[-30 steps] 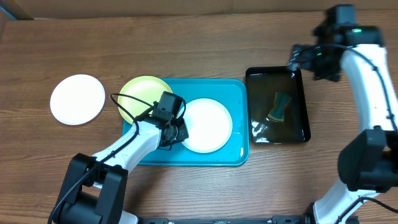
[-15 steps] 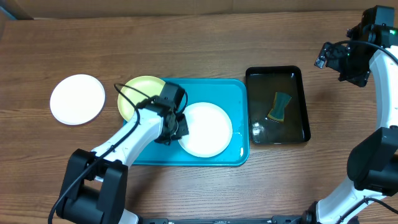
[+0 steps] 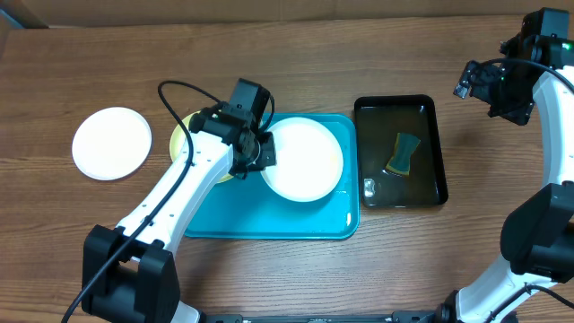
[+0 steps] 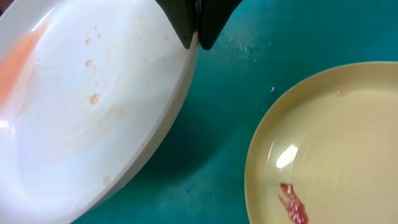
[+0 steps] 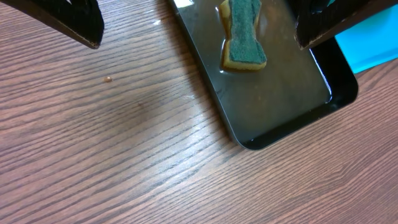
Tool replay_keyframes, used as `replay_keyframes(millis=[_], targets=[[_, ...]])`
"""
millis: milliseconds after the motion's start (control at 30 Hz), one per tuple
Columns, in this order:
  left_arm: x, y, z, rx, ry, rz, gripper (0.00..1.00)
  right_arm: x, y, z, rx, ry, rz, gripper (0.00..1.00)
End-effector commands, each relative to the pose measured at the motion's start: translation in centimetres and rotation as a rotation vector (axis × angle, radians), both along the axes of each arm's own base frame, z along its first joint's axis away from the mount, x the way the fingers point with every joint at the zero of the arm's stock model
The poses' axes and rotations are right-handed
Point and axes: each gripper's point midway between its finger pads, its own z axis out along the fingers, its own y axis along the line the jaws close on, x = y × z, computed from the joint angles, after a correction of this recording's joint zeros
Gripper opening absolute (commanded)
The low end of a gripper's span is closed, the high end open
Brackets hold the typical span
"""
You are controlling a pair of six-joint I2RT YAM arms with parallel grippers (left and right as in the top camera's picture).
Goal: Clean dirty plates on tray and stack at the side
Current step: 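Lift the white plate with the left gripper and carry it rightward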
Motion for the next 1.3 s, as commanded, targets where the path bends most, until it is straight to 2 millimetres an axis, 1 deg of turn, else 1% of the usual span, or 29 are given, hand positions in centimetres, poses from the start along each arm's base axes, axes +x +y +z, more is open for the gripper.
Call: replay_keyframes(millis=[0,67,200,333,500,800,967,1167,1267], targets=[[2.1,-0.3,2.6,-0.002,-0.083,-0.023,0.04,0.3,-0.2,0.7,-0.005,-0.022,-0.007,1.00],[3.0,-0.4,3.8,0.001,-0.122,-0.019,0.04,0.3,-0.2,0.7,-0.005,-0.022,-0.007,1.00],[3.8,-1.3,5.4,-0.017,-0.170,-0.030,0.04,0.3,-0.2,0.7,-0.005,-0.022,-0.007,1.00],[4.6,-2.3,6.5,-0.011,-0.227,-0.045,0.04,0.3,-0.2,0.7,-0.005,-0.022,-0.007,1.00],[5.3,-4.0,7.1,0.015,-0.303,-0.072,0.04,0.3,-0.2,0.7,-0.005,-0.022,-0.007,1.00],[6.8,-7.7,7.6,0.045,-0.431,-0.109,0.04,0.3,-0.2,0.7,-0.005,-0.022,-0.007,1.00],[7.6,-9.1,7.3,0.096,-0.495,-0.111,0.04,0.3,-0.2,0.7,-0.005,-0.021,-0.007,1.00],[8.5,-11.0,6.3,0.148,-0.561,-0.116,0.04,0.3,-0.2,0.7,-0.005,-0.022,-0.007,1.00],[9.2,-11.7,6.5,0.196,-0.617,-0.135,0.04,0.3,-0.2,0.7,-0.005,-0.022,-0.007,1.00]])
